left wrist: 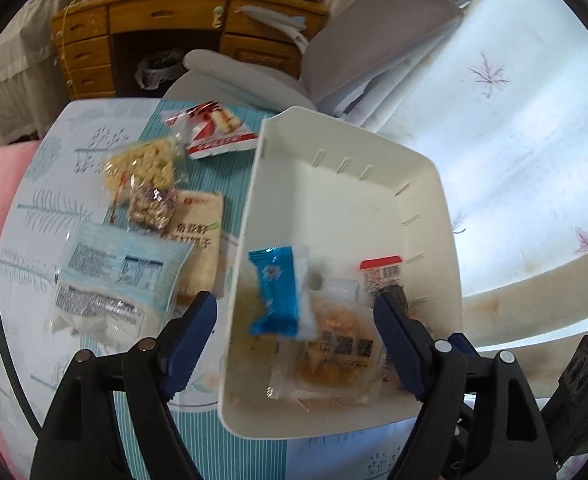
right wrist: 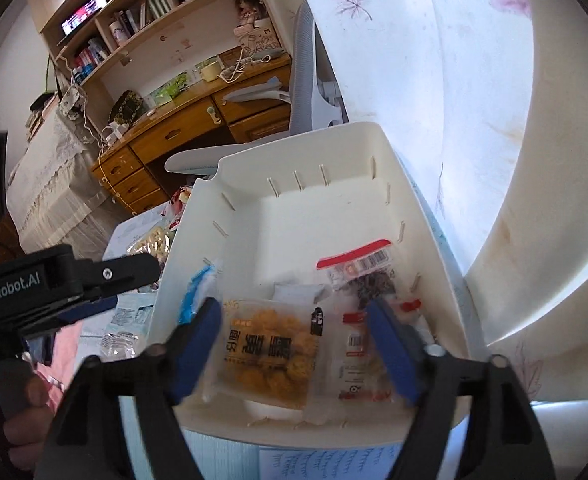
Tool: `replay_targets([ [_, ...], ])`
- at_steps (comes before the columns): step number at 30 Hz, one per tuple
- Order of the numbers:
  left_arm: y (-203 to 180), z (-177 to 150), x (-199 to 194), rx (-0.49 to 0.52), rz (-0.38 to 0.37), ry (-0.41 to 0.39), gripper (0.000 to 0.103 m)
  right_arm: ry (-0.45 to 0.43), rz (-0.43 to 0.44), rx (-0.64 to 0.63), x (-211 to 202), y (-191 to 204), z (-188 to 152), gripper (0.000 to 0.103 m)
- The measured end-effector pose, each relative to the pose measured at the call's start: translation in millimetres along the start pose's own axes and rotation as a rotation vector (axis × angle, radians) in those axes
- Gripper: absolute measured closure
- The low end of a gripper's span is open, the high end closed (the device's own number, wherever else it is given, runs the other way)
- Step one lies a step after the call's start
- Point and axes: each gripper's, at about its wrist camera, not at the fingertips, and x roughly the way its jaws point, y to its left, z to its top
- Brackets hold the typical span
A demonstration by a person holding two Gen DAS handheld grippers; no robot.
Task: Organize snacks
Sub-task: 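Carry the blue candy and nut bag into the white tray and open both grippers, then withdraw both grippers from the tray toward the white bag with blue label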
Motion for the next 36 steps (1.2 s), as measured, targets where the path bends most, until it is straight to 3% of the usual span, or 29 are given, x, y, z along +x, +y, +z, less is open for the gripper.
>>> replay_targets([
  [8,31,-14,-17,-0.043,0.041,-0.023,0.023,0.051,0.052,-0.021,6,21,-8,0.022],
  [17,84,-30,-26,-0.097,0.089,0.003,0.023,0.083,0.103,-0.042,7,59,-26,0.022],
  [21,110,-31,-34,-0.103,0.11,0.006,0.019,0.094,0.123,-0.032,7,79,-34,0.022],
  [28,151,-22,-43,-0.084,0.124,0.02,0.018,0.122,0.145,0.039,11,114,-54,0.022],
  [36,176,8,-54,0.003,0.112,0.054,0.011,0.134,0.143,0.132,25,155,-78,0.022],
])
